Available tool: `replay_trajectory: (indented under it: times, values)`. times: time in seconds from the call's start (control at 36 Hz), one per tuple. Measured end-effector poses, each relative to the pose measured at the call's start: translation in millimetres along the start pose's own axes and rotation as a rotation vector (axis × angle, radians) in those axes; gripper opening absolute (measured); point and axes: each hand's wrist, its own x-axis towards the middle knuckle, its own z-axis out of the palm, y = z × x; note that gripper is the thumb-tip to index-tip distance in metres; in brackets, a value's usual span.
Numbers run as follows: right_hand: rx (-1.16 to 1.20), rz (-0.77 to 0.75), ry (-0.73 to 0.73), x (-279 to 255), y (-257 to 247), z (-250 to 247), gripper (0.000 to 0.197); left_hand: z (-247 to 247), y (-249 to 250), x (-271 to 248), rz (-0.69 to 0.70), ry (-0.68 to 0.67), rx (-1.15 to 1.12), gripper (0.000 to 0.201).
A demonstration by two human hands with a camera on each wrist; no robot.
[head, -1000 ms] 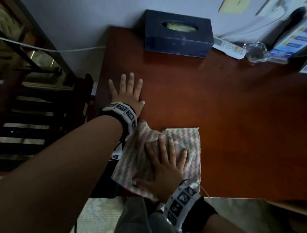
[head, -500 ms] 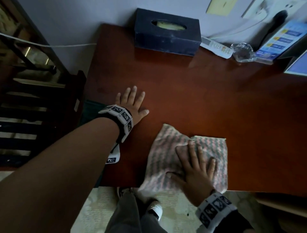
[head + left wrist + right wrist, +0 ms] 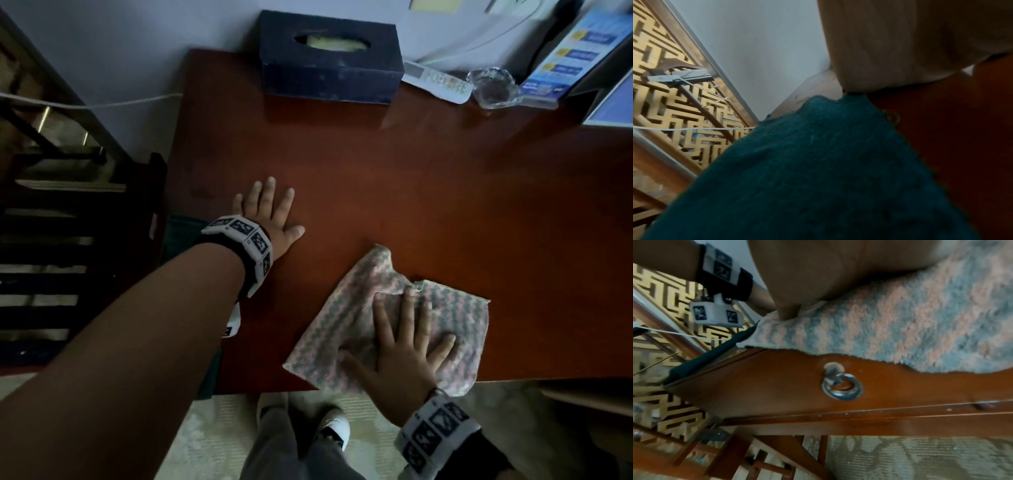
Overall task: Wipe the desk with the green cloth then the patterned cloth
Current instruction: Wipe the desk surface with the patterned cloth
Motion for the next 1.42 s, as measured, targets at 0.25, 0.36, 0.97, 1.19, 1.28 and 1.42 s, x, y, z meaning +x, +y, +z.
replay_trajectory:
  times: [0.25,0.36,0.97,1.19,1.28,1.42]
  values:
    - [-0.054,-0.134,0.086,1.6,-75.3,18.1,0.1,-2.4,-0.2,2.3,0.004,-0.045,0.007,0.07]
    - [-0.066,-0.181,0.096,3.4,-78.2,16.5,0.094,-3.8,-0.6,1.2,0.015,-0.065,0.002,0.069]
    - [0.055,0.129,0.046,96.4,15.3,-58.6,0.088,-9.9,1.0,1.3,0.004,-0.13,0.024,0.071]
    - [0.057,0.134,0.038,95.0,14.9,-58.5,0.087,-9.7,0.6,2.3,0.011,-0.131,0.017,0.071]
    - [0.055,0.131,0.031,94.4,14.6,-59.5,0.087,-10.1,0.5,1.9,0.011,-0.133,0.014,0.071]
    - [0.053,0.127,0.017,94.8,14.5,-60.3,0.088,-11.1,0.4,0.4,0.014,-0.133,0.012,0.071]
